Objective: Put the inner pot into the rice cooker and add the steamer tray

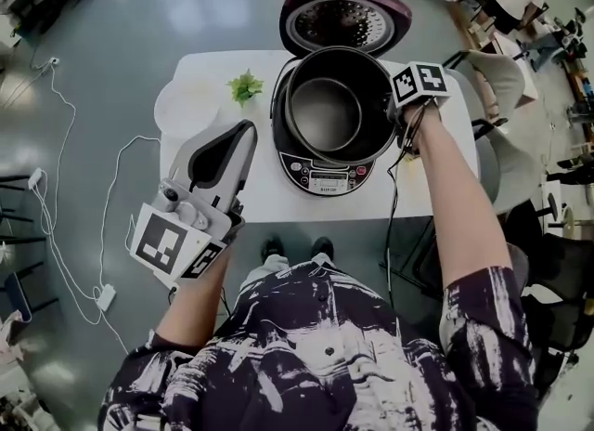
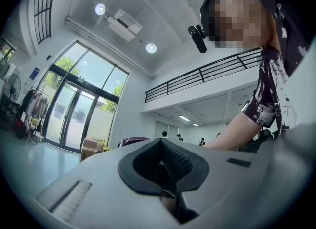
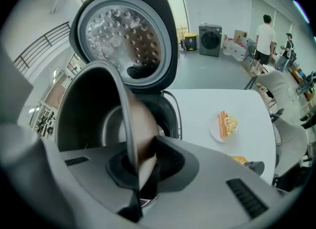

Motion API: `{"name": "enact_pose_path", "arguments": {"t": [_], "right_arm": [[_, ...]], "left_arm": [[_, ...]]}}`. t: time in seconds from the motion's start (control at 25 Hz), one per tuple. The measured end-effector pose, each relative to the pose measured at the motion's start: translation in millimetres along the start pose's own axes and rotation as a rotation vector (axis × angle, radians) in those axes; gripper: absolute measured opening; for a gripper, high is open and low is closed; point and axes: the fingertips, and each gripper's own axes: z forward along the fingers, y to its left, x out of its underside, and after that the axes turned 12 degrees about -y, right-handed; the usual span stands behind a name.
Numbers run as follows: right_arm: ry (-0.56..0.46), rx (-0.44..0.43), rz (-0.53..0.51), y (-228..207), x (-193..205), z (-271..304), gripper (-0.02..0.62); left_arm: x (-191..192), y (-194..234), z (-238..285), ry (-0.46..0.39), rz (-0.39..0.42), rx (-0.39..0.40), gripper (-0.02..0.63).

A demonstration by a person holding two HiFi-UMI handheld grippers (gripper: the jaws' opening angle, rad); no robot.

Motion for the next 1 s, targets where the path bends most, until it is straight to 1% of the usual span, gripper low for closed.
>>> {"name": "enact_pose_path", "arguments": {"t": [0.32, 0.56, 0.68, 1.0], "right_arm": [[0.035, 0.033, 0.005, -5.9, 7.0, 29.1, 0.005], [0.076, 0.099, -0.023, -13.0, 11.0, 44.8, 0.005], [0.095, 0.143, -0.059, -15.5, 11.9, 49.6, 0.006], [0.142, 0.232, -0.220, -16.3, 10.3, 58.0, 0.009]], "left_arm": [[5.9, 5.6, -6.3, 0.024, 0.004, -0.043, 0.005], [10.1, 17.0, -17.5, 0.030, 0.003, -0.081, 0.005], [12.6, 21.6, -23.0, 0.034, -0.002, -0.096, 0.005], [14.0, 31.4, -30.3, 0.036, -0.007, -0.113, 0.005]]}}
